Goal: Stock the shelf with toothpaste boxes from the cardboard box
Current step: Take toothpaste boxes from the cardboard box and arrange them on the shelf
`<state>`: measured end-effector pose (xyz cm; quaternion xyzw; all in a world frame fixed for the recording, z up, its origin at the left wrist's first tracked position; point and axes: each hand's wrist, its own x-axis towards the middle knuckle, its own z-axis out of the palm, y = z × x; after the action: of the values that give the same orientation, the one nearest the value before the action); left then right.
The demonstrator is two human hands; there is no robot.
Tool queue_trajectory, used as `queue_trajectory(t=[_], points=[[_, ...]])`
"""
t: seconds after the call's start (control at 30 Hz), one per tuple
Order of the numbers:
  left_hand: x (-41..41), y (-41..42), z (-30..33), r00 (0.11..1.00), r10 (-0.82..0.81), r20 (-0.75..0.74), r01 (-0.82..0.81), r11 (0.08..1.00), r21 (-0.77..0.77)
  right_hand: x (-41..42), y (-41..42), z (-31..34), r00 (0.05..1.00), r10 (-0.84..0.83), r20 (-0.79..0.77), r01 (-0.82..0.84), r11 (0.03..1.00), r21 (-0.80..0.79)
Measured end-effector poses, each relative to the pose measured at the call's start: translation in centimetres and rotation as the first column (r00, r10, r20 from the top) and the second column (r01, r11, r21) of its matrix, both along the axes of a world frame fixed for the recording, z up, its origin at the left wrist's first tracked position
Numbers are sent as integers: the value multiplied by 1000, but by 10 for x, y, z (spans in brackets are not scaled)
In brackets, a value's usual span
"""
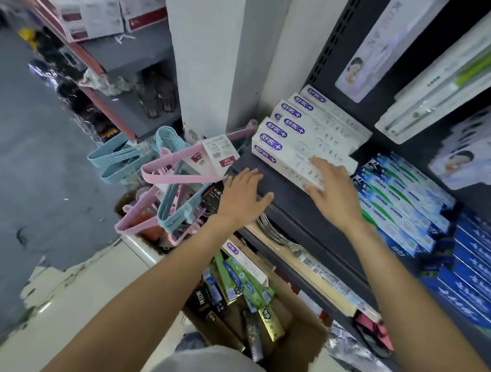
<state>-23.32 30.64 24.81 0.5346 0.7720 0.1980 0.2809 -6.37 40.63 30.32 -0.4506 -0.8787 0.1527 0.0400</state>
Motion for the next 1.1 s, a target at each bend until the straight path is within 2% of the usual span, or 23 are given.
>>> queue_trajectory(t=[0.1, 0.17, 0.23, 0.3, 0.4, 0.47, 0.53, 0.63, 0.73, 0.8, 0.87, 0.93, 1.0, 1.07, 1.1], points=[[-5, 0, -12, 966, -147, -214, 130, 987, -91, 5, 9, -17, 992, -23, 121, 8, 993, 120], [-6, -1, -15, 954, -181, -240, 161, 982, -102, 2, 7, -24, 985, -78, 155, 51, 983, 174], [-9, -3, -17, 969, -175, -175, 167, 984, -62, -3, 4, -28, 980, -109, 168, 67, 968, 240], [-14, -9, -17, 992, -118, -37, 120, 991, 60, -7, 0, -31, 980, -128, 151, 83, 957, 276], [-20, -36, -16, 990, 63, 128, -92, 969, 230, -11, -3, -32, 984, -123, 125, 85, 957, 277], [-22, -63, -15, 959, 164, 230, -217, 949, 229, -14, -3, -33, 985, -116, 128, 78, 959, 272], [-22, -89, -21, 935, 208, 286, -258, 955, 147, -18, -1, -35, 984, -115, 139, 72, 957, 281], [-27, -113, -39, 952, 188, 242, -214, 973, 88, -23, 0, -38, 978, -169, 124, 119, 936, 331], [-36, -119, -53, 972, 150, 179, -165, 984, 73, -26, -6, -42, 977, -209, 43, 178, 909, 377], [-42, -123, -60, 983, 148, 108, -154, 987, 51, -31, -22, -45, 984, -165, -67, 178, 893, 414], [-47, -132, -67, 976, 199, 86, -201, 979, 15, -38, -57, -57, 984, -36, -177, 111, 894, 435], [-48, -148, -77, 957, 275, 88, -270, 961, -64, -38, -103, -85, 976, 98, -194, -24, 935, 353], [-45, -166, -96, 942, 327, 77, -312, 937, -159, -29, -145, -125, 983, 158, -97, -150, 985, 84], [-40, -182, -121, 924, 370, 92, -337, 905, -258, -13, -167, -173, 986, 162, 44, -149, 967, -205], [-37, -187, -135, 920, 380, 93, -340, 894, -290, -4, -171, -197, 981, 161, 104, -124, 948, -294]])
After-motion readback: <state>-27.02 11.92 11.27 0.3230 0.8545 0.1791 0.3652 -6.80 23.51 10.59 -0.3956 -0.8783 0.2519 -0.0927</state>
